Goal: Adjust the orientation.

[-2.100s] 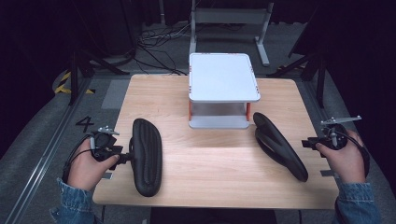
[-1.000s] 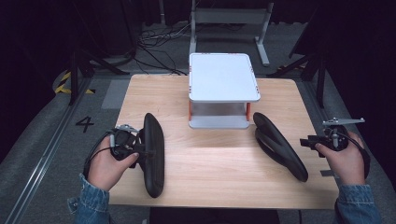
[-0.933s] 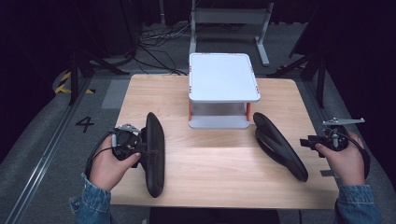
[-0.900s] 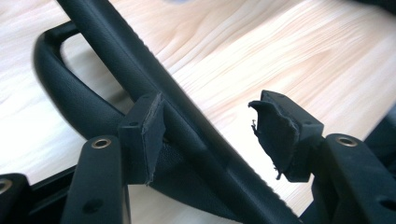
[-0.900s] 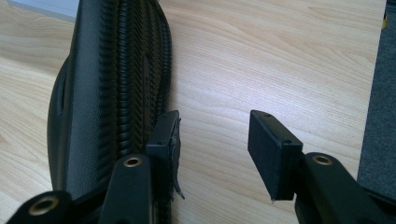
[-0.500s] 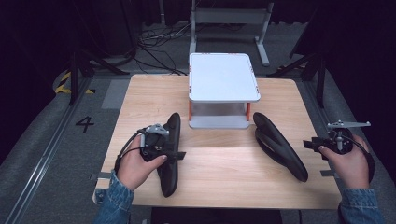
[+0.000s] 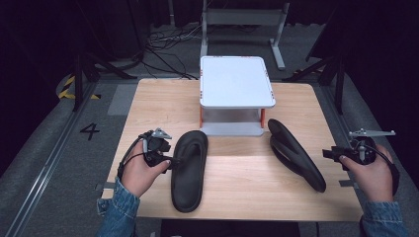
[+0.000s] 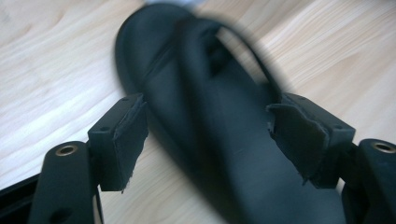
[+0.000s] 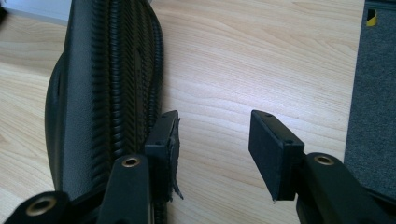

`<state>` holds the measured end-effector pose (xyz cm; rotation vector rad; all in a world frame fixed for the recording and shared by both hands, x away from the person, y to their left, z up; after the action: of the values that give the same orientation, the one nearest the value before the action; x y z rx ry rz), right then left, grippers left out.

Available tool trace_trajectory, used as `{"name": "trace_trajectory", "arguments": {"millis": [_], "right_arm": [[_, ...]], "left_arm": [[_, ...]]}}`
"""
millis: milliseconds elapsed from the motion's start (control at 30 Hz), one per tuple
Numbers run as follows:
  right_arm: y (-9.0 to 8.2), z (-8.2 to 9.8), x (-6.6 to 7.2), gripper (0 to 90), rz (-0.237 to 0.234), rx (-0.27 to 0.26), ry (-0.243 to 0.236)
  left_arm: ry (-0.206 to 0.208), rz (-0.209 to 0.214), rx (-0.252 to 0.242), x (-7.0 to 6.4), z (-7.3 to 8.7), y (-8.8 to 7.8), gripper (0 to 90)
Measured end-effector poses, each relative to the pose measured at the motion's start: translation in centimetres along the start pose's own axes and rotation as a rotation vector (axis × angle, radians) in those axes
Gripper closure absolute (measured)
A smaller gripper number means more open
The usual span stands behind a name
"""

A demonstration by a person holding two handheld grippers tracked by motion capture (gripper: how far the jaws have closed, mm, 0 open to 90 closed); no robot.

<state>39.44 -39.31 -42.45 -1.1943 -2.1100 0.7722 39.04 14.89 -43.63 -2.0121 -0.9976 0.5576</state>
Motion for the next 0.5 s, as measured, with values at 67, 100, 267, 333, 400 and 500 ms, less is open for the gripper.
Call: {"name": "trace_trajectory", "arguments": {"millis": [67,100,267,333,400,500], "right_arm": [[0.1,0.1,0.2,53.9,-0.002,0.001,-0.004],[0.2,0.2,0.2,53.8,-0.002,0.005,-0.001],[0.0,0.8,0.0,53.8,0.009,0.015,0.002],[-0.2,1.1,-0.1,53.8,0.015,0.012,0.006],[-0.5,1.4,-0.1,53.8,0.017,0.012,0.014],[-0.8,1.8,-0.4,53.7,0.027,0.013,0.021]], "left_arm": [[0.006,0.024,0.022,0.0,0.2,1.1,30.7],[0.008,0.03,0.032,0.0,0.1,1.5,33.4],[-0.039,0.045,0.045,0.2,-0.2,3.5,46.0],[-0.064,0.067,0.065,0.3,-0.2,3.8,55.8],[-0.146,0.108,0.073,0.2,-0.5,4.3,65.2],[-0.256,0.097,0.107,0.0,-0.8,4.4,68.7]]}}
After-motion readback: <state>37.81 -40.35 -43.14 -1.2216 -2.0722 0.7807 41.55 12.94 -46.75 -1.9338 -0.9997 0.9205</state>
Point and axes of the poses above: each handheld gripper's, and its own axes: y roughly forward along the jaws, z roughly out of its underside, x roughly to its left, the point moved 5 cm from there along y, roughly forward along the jaws, and after that the axes turned 7 degrees about -z, right-handed, at the moved point
